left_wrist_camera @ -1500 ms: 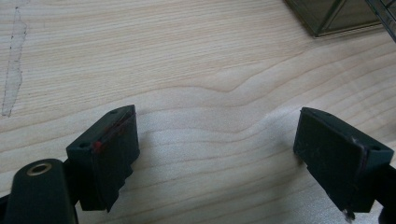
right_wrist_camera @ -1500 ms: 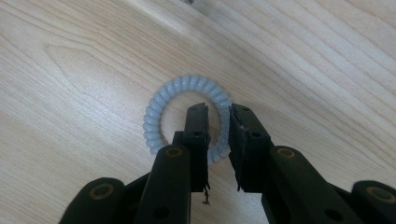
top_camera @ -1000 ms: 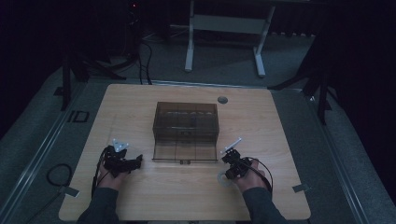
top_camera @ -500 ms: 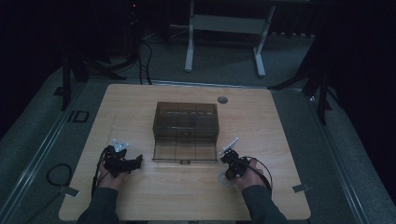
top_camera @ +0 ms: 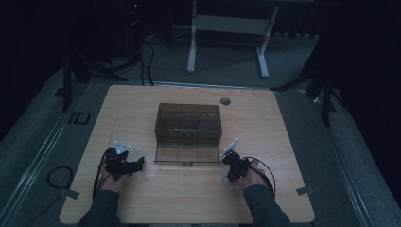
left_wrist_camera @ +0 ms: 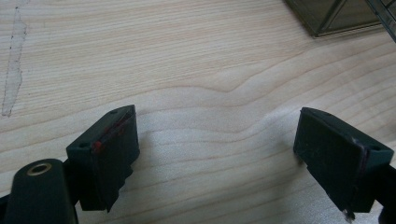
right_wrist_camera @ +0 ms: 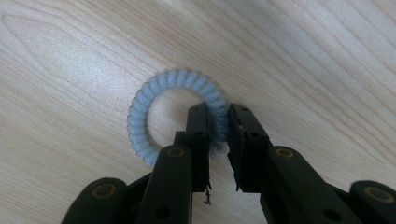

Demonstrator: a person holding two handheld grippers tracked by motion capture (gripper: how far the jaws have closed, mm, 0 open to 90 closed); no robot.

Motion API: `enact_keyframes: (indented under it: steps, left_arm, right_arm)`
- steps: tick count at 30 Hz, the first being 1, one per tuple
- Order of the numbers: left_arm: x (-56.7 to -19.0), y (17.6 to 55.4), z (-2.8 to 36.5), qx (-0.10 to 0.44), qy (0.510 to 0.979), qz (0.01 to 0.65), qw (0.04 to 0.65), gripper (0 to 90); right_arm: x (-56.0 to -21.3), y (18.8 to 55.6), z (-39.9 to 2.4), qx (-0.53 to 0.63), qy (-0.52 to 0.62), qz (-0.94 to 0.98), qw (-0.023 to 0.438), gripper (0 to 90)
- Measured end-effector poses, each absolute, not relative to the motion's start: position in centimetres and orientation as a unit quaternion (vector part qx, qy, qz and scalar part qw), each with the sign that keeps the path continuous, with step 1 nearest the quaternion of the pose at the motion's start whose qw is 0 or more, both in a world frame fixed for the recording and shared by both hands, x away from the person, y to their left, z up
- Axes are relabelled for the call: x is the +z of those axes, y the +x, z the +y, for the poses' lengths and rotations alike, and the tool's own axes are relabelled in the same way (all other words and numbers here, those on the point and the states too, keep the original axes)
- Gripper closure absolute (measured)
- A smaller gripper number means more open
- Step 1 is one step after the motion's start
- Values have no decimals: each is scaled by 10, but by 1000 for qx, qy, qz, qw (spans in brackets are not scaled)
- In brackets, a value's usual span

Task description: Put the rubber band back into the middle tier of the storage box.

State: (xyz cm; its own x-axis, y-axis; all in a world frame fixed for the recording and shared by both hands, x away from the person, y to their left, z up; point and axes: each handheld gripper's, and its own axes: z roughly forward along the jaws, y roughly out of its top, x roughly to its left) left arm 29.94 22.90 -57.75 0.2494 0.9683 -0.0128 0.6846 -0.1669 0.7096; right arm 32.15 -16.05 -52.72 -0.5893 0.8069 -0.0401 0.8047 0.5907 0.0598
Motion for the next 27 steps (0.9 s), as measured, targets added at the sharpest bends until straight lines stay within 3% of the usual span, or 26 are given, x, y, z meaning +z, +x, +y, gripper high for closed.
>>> enact_keyframes:
  steps: [27]
  left_arm:
    - [-577, 299, 229, 231, 728, 568, 307, 140]
  right_arm:
    - [-519, 322, -156, 28, 442, 896, 30, 820]
